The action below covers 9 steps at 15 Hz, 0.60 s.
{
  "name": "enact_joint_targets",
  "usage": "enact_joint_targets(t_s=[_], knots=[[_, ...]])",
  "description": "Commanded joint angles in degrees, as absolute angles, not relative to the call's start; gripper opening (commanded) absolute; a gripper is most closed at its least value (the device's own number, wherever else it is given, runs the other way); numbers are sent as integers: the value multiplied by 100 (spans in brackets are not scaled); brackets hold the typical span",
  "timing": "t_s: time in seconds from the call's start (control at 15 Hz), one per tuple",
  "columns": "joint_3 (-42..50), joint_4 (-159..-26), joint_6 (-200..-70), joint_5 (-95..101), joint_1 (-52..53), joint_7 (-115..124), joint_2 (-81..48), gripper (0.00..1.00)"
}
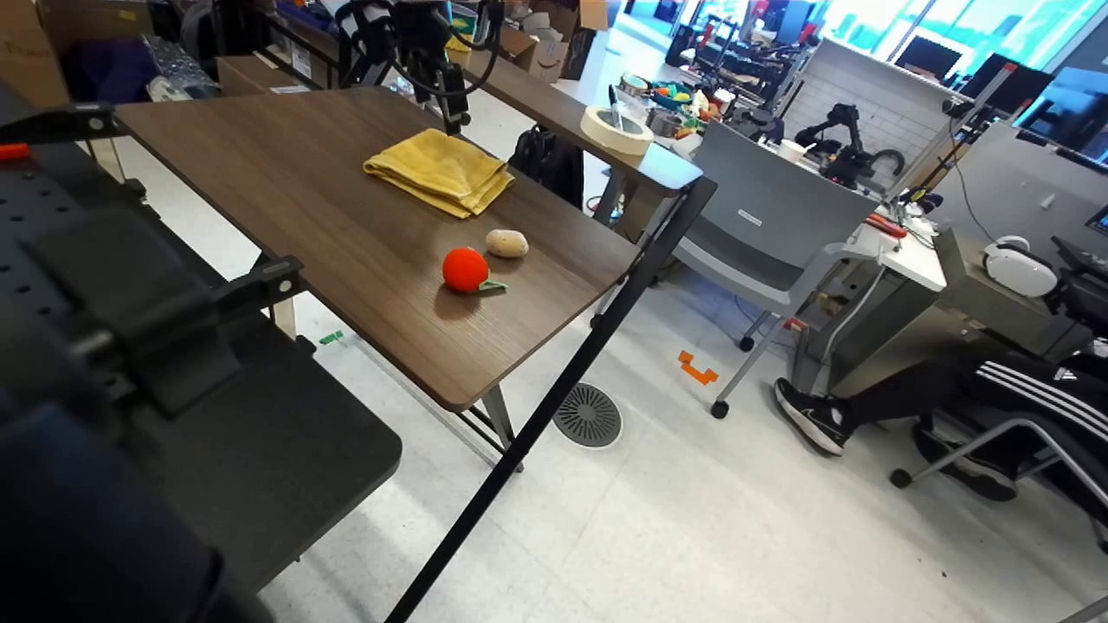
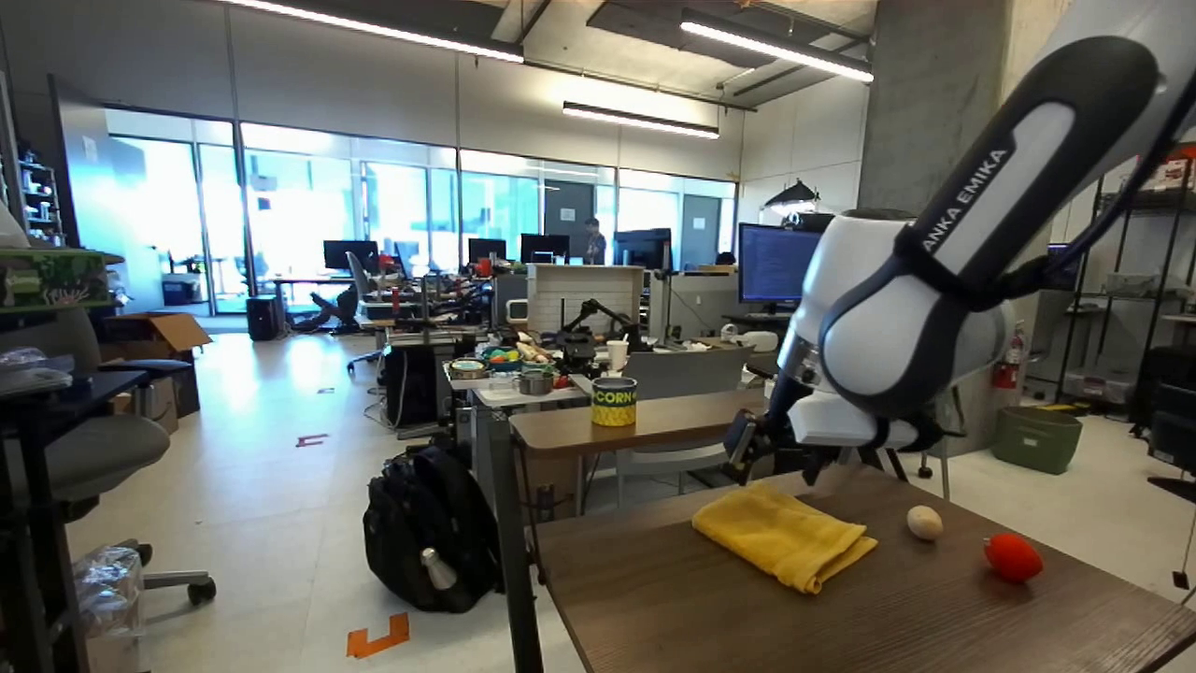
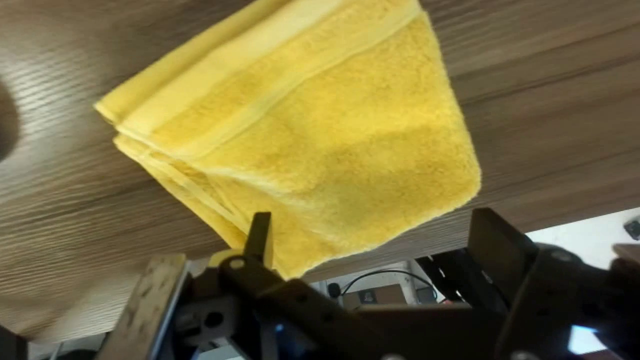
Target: Move the potato to the left, wipe the table with the yellow towel, move the red plush toy to the left, wipe the right side of the table with the towel, move the potato and red toy to the right, wipe the left side of the table
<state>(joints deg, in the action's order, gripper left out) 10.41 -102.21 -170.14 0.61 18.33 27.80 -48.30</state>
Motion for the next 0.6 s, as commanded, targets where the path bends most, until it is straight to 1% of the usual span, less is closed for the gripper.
enact_joint_targets(t_s=[0.0, 0.2, 0.4, 0.47, 0.53], knots=[[756, -8770, -15911, -176, 1578, 2471, -5575, 100], [712, -7824, -15107, -136, 1391, 2478, -6171, 100], [607, -7145, -14593, -104, 1207, 2366, -6722, 100], [776, -7833, -14940, -27, 1394, 2570, -6267, 100], [771, -7715, -14930, -31, 1360, 2555, -6403, 100]])
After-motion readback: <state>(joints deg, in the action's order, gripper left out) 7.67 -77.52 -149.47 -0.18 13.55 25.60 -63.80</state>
